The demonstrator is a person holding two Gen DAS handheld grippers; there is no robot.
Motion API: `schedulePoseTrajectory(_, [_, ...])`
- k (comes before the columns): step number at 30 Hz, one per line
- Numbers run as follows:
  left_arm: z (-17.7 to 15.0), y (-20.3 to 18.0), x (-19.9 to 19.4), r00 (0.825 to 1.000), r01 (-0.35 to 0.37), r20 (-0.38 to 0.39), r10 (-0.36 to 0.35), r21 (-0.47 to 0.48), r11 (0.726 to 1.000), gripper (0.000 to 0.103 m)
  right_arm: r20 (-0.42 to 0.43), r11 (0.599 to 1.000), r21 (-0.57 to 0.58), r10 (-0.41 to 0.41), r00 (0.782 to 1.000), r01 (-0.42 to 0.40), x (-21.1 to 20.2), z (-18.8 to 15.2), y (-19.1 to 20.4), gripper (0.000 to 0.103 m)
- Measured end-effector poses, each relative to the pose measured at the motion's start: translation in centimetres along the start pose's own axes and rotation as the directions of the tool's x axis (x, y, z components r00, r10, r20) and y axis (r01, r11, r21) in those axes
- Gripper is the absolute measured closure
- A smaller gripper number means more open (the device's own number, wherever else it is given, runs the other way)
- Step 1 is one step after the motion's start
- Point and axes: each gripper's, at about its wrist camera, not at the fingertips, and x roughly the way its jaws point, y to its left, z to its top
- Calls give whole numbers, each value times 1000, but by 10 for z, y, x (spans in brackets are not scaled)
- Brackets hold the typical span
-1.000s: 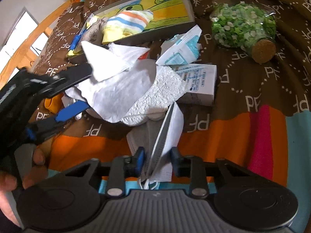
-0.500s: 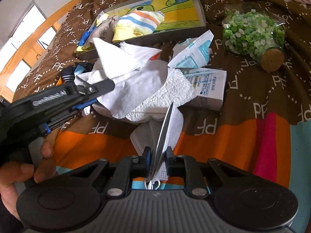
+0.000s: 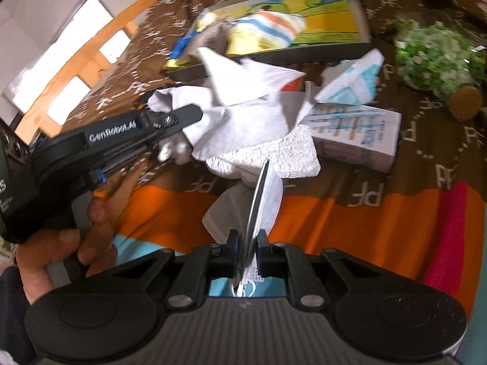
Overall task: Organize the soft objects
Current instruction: 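Grasp the grey face mask with the right tool while the left tool grasps a white cloth, then carry the mask and white cloth with both tools over the tray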
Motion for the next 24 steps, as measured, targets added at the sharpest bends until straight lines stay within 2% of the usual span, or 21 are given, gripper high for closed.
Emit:
schedulePoseTrajectory(4, [7, -1, -16, 999, 2, 36, -2, 3, 1000, 103, -1, 996, -54, 77, 997, -77, -5, -3, 10, 91])
schedulePoseTrajectory(9, [15, -2, -32, 999, -1, 55, 0, 21, 1000, 103, -6, 990, -110, 93, 996, -93, -9, -6, 20, 92])
schedulePoseTrajectory(17, [22, -20, -56, 995, 8, 93, -21, 140, 990, 103, 33, 999, -14, 40, 999, -39, -12, -4, 3, 93])
schedulePoseTrajectory(24, [25, -24, -69, 992, 20, 123, -39, 152, 988, 103, 136, 995, 79, 55, 989, -66, -37, -2, -19, 93])
